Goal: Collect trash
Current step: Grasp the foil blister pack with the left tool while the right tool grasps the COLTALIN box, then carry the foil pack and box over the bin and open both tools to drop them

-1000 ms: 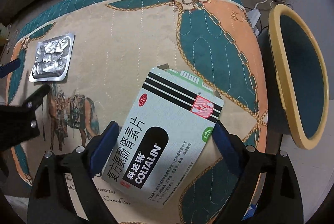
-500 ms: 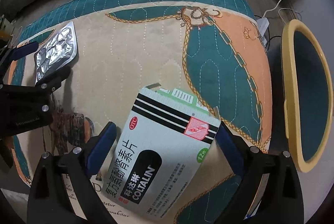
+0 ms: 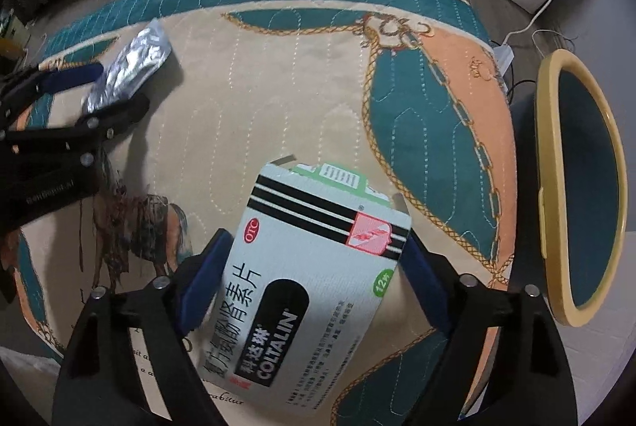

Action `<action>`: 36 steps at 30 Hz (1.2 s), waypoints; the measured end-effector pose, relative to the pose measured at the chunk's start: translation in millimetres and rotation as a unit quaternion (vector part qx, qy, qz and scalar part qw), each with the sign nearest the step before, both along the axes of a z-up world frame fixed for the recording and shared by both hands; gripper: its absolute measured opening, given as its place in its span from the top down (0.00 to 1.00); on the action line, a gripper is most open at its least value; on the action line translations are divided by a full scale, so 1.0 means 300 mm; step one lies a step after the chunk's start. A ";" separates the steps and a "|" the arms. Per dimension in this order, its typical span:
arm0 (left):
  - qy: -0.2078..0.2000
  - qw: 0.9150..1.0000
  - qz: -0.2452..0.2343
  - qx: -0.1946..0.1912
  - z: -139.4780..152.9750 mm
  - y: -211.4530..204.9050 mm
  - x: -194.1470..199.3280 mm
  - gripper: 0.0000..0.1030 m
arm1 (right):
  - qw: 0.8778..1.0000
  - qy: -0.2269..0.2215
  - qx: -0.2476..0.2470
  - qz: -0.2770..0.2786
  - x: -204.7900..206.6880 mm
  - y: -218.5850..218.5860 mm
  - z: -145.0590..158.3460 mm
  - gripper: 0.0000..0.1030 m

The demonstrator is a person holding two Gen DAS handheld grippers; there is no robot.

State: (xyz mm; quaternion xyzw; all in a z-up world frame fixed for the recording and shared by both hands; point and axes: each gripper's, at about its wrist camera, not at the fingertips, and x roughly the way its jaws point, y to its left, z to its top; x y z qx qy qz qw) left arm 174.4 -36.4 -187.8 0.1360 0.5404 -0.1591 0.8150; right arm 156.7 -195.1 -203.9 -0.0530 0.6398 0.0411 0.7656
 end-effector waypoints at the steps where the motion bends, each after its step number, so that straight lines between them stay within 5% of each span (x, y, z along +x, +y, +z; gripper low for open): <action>1: 0.002 1.000 0.000 0.001 0.004 -0.001 -0.007 0.33 | 1.000 -0.003 0.004 -0.001 -0.003 -0.005 0.007 0.23; 3: 0.002 1.000 0.000 0.002 0.012 -0.005 -0.018 0.42 | 1.000 -0.012 0.008 -0.002 -0.012 -0.016 0.027 0.24; 11: 0.003 1.000 -0.002 0.009 0.033 -0.022 -0.046 0.42 | 0.998 -0.055 0.024 -0.014 -0.076 -0.029 0.158 0.25; 17: -0.030 1.000 -0.005 -0.010 0.142 -0.070 -0.078 0.42 | 0.995 -0.094 0.018 -0.021 -0.086 -0.115 0.270 0.25; 36: -0.089 0.988 -0.110 -0.066 0.331 -0.514 -0.132 0.42 | 0.973 -0.192 -0.024 -0.122 -0.104 -0.706 0.564 0.25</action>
